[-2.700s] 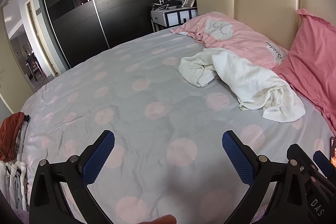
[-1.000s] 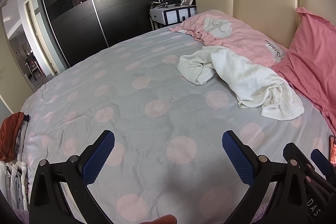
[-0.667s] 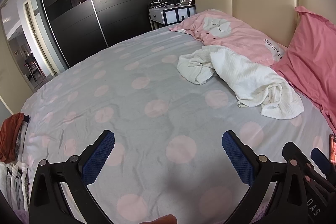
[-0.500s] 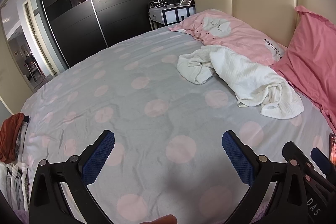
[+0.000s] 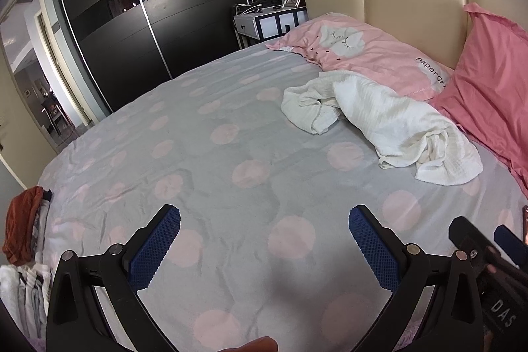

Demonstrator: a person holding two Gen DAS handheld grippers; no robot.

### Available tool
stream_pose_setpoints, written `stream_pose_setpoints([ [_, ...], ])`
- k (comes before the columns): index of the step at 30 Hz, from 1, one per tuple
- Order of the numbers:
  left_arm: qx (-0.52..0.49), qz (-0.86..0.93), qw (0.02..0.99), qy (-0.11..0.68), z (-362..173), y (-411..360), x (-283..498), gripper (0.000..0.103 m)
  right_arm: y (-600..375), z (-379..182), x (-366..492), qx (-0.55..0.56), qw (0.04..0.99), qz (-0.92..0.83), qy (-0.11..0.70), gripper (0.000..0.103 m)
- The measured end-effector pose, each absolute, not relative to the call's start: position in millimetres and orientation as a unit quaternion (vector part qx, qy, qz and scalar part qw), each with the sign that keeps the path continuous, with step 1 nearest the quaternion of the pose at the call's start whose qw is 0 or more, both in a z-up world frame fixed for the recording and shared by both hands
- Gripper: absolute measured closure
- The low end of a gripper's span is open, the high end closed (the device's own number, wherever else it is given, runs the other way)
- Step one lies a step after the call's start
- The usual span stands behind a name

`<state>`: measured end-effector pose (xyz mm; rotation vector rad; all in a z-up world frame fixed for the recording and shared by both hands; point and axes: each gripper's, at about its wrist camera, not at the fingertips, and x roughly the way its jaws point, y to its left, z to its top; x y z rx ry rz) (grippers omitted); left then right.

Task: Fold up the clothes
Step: 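Reach the right tool to the white blanket and grasp its edge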

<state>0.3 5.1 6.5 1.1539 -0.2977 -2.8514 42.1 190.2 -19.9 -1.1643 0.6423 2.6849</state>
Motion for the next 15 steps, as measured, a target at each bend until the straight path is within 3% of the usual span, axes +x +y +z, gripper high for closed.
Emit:
stream_pose_setpoints([
  [7,0.369,-0.922,0.033,-0.114,19.0,-1.7,-17.5,0.0,196.7,8.8,12.5,-0.362,0.069,0.908,0.199,0.011],
  [15,0.374,-0.919,0.038,-0.121,18.2,-12.2,-50.1,0.0,213.4,37.7,-55.4,-0.367,0.056,0.922,0.108,0.011],
])
